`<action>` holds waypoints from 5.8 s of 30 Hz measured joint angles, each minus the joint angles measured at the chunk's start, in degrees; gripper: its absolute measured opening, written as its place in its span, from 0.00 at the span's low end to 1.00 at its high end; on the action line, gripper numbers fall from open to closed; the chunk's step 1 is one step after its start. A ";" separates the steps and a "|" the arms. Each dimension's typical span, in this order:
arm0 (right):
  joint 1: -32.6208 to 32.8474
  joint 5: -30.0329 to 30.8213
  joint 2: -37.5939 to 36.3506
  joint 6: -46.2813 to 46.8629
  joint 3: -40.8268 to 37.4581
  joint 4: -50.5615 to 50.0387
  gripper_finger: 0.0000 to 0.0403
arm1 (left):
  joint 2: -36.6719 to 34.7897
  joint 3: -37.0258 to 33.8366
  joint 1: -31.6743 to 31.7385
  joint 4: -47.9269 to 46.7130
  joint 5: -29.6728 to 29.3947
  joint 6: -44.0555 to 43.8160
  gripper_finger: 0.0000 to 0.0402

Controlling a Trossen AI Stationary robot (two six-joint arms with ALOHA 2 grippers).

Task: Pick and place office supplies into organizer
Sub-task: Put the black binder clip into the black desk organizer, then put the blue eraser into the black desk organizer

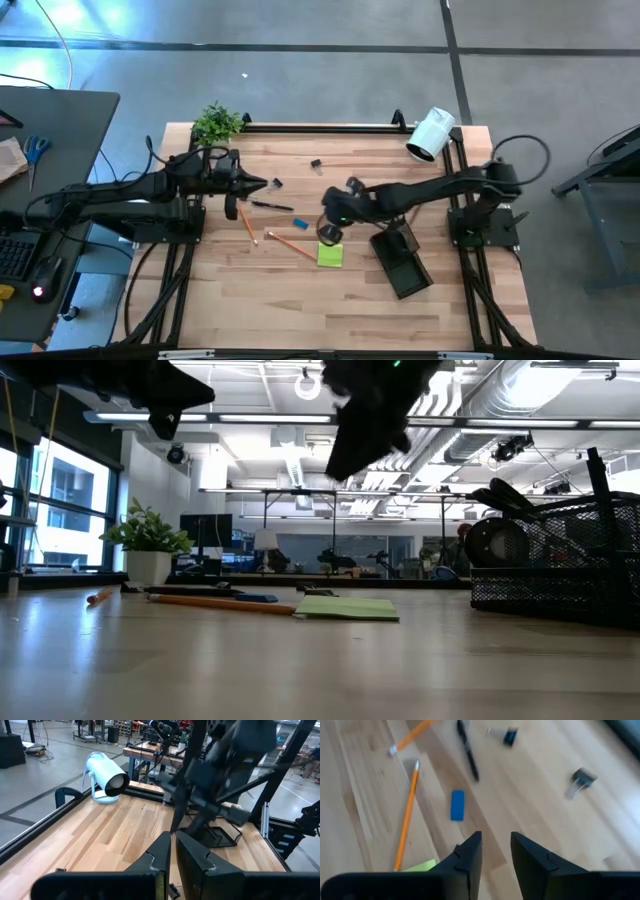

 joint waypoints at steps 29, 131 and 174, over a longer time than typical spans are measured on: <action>-0.90 -7.23 14.04 10.28 4.69 0.58 0.63 | -4.45 -0.01 0.00 1.25 1.58 4.52 0.05; 14.77 -6.81 18.29 37.08 22.56 -57.38 0.33 | -8.74 3.89 0.02 11.08 10.54 14.62 0.05; 14.48 10.23 9.48 38.26 13.13 -31.80 0.49 | -8.74 3.89 0.02 10.21 7.34 15.45 0.05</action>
